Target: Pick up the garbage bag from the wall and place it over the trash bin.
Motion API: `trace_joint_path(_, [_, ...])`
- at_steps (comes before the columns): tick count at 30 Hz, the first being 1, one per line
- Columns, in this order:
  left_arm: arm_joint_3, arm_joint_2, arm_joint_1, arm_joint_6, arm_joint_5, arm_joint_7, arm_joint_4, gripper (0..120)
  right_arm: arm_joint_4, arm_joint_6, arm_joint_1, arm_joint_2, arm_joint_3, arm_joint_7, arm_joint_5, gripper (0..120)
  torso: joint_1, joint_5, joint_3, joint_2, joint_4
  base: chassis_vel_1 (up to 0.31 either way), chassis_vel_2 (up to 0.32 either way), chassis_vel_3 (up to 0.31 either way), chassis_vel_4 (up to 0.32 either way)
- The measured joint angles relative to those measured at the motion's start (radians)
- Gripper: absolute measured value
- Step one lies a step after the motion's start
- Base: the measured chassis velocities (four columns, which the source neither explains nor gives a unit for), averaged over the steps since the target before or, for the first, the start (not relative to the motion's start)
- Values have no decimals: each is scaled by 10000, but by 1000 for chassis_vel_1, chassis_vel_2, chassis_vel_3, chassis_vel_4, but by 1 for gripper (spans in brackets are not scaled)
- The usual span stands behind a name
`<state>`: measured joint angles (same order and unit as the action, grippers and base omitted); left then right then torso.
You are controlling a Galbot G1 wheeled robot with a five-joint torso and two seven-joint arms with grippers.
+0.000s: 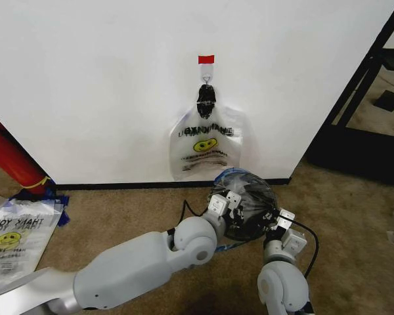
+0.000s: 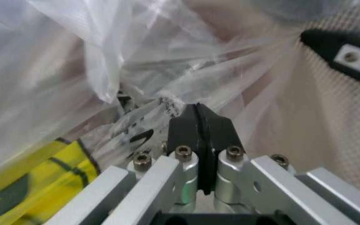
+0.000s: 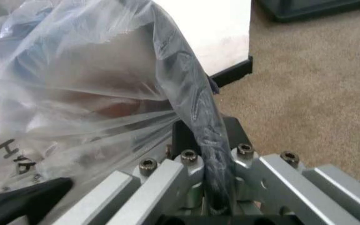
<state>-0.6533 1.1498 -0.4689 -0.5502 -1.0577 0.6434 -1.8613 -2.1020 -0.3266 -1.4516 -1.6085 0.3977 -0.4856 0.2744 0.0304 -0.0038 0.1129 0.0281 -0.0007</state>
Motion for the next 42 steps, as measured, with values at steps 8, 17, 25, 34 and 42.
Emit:
trace_joint_path(8, [42,790,94,-49,-187,-246,1095,0,-174,37,-153,2,26,64,59,0,0,0,0,0,-3,0,0,0,0])
trace_joint_path(17, [101,1359,87,-118,-924,-115,2104,0,-395,64,-388,3,-15,200,129,0,0,0,0,0,-1,0,0,0,0])
trace_joint_path(25, [138,1534,33,4,-524,-203,2556,0,-456,161,-477,3,-67,270,157,0,0,-1,0,0,-4,0,0,0,0])
trace_joint_path(34, [212,570,329,52,87,-218,1443,0,-372,209,-392,3,-17,259,134,0,0,-1,0,0,1,0,0,0,0])
trace_joint_path(42, [-47,1197,245,104,164,-215,2318,0,-482,209,-561,4,-283,259,29,0,0,-1,0,0,-3,0,0,0,0])
